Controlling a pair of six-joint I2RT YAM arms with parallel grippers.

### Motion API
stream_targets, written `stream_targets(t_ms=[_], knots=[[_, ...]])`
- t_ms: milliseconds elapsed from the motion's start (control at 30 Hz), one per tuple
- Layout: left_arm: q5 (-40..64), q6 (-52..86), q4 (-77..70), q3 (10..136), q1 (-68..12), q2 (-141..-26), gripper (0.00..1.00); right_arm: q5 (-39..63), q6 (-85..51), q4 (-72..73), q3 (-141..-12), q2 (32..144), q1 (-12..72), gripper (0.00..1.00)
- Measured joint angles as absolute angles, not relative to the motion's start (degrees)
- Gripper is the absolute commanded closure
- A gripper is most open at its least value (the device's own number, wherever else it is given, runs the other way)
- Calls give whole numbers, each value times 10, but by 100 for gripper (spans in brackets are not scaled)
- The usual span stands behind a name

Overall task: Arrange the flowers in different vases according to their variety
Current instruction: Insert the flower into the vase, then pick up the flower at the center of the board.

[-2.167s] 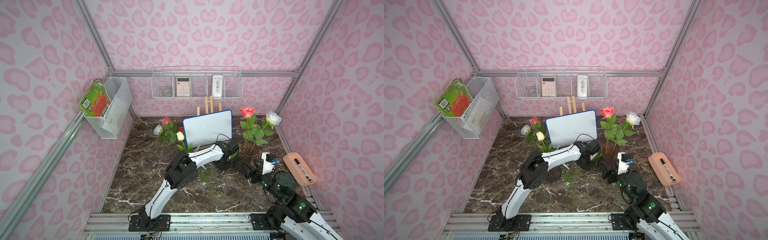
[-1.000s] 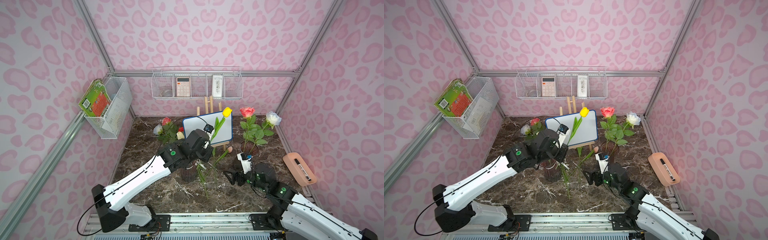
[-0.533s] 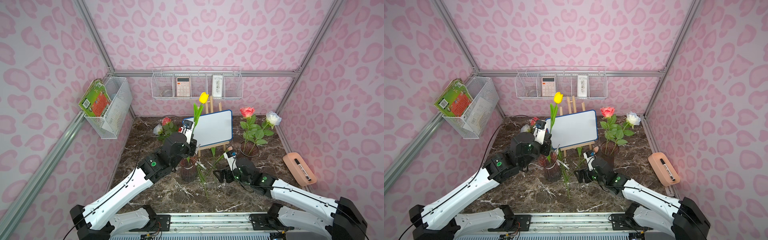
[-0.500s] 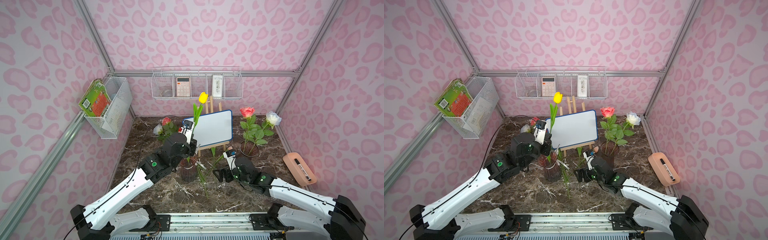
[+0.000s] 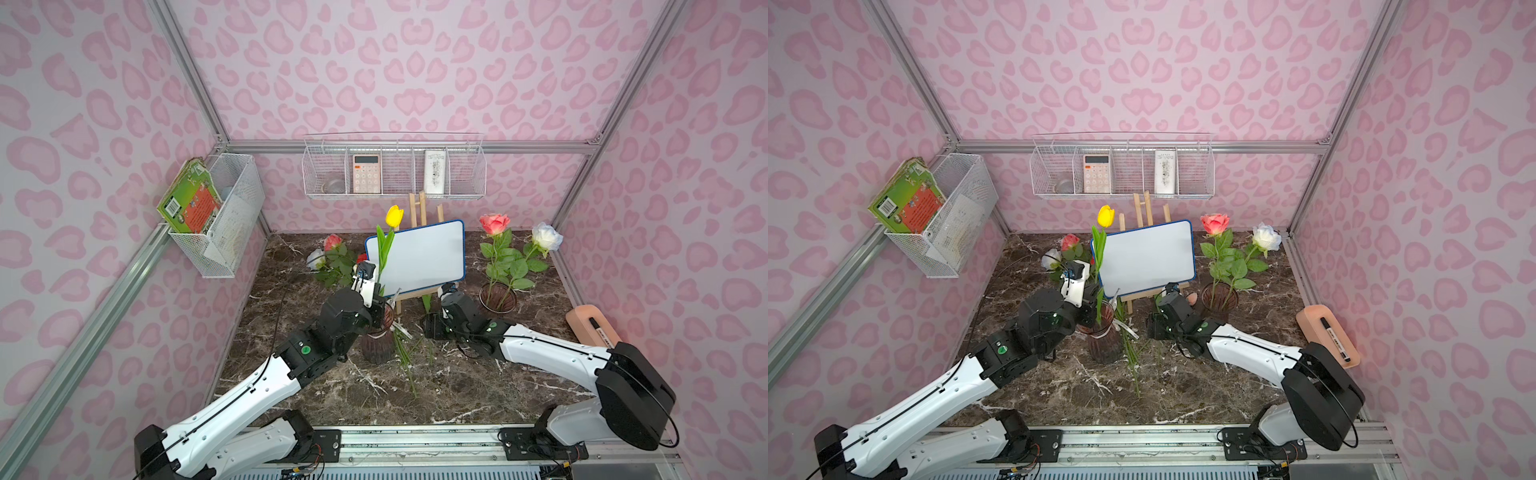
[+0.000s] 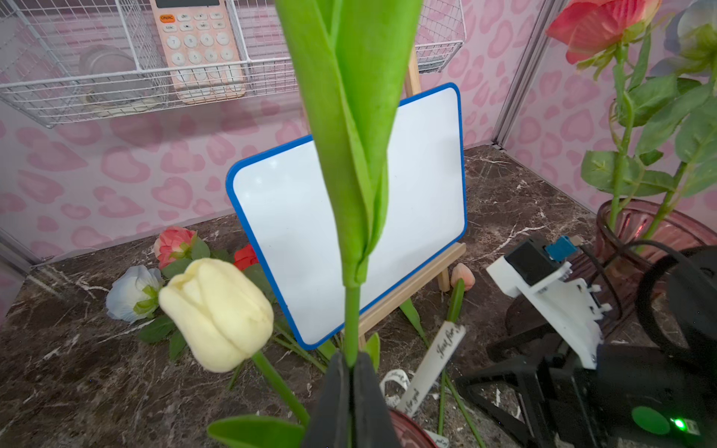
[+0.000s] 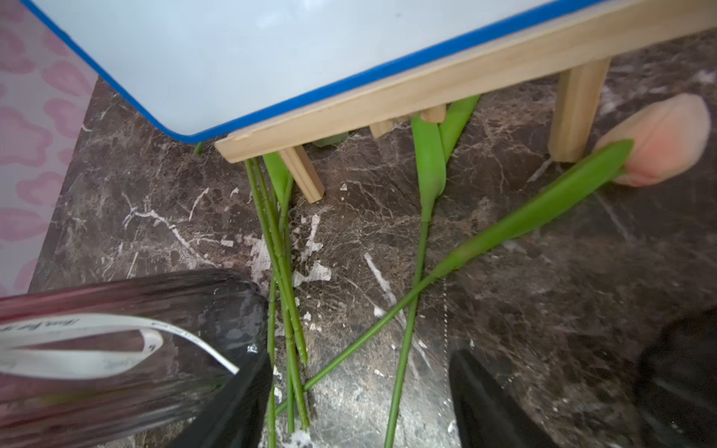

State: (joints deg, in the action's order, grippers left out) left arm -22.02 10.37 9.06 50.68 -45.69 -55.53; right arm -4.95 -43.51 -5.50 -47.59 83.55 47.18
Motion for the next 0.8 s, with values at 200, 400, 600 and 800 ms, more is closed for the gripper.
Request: stream_targets(t_ms=[200,400,600,800], knots=[[-223,134,93,476,-456,-537,84,-83,-494,-88,-520,895,471,47],[-227,163,113,465,-457,-502,51,-98,-528,-113,-539,929,471,46],[-232,187,178,490,-457,-471,27,-112,-546,-126,-548,936,472,43],[-251,222,244,501,-456,-422,17,-120,-566,-140,-558,944,472,43]])
